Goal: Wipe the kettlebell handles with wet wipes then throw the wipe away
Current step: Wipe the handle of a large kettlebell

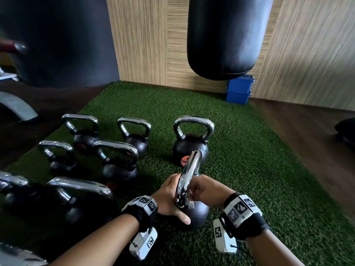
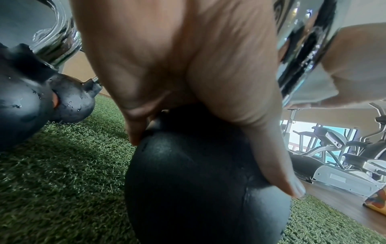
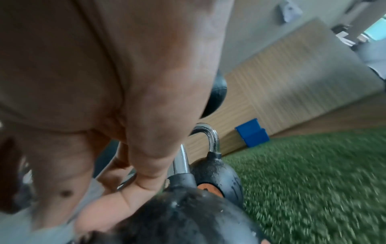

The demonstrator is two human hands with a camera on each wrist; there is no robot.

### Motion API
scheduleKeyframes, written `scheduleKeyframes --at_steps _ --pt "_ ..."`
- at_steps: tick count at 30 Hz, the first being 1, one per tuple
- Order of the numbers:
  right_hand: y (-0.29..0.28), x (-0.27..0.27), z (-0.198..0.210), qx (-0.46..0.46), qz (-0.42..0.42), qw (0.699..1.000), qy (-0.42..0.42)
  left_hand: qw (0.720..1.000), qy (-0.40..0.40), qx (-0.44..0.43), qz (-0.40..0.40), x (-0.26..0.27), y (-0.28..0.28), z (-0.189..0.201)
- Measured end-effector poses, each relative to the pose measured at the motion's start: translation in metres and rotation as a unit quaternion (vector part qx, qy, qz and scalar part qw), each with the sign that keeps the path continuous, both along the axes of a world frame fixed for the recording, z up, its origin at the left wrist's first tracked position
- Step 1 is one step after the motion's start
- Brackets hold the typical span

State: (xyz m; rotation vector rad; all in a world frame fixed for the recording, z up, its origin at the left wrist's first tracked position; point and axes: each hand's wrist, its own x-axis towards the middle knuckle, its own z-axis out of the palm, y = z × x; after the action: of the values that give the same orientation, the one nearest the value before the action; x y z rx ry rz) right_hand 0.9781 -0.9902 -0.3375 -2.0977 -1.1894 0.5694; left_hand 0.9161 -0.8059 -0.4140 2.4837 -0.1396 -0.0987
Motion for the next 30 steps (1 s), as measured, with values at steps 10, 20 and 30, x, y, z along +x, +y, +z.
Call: scheduleKeyframes --at_steps 10,20,30 --pt "-0.004 -0.004 -0.020 0.264 -0.007 0.877 0.401 0.998 0.011 0.057 -0.018 0.004 0.001 0.003" --pt "0.011 -0.003 -0.028 0.409 -0.110 0.762 0.490 1.000 -0.009 0.010 -0.002 0.002 0.000 -0.001" --pt "0.024 0.006 -0.030 0.480 -0.316 0.747 0.333 0.999 0.018 -0.024 0.025 -0.001 0.000 0.000"
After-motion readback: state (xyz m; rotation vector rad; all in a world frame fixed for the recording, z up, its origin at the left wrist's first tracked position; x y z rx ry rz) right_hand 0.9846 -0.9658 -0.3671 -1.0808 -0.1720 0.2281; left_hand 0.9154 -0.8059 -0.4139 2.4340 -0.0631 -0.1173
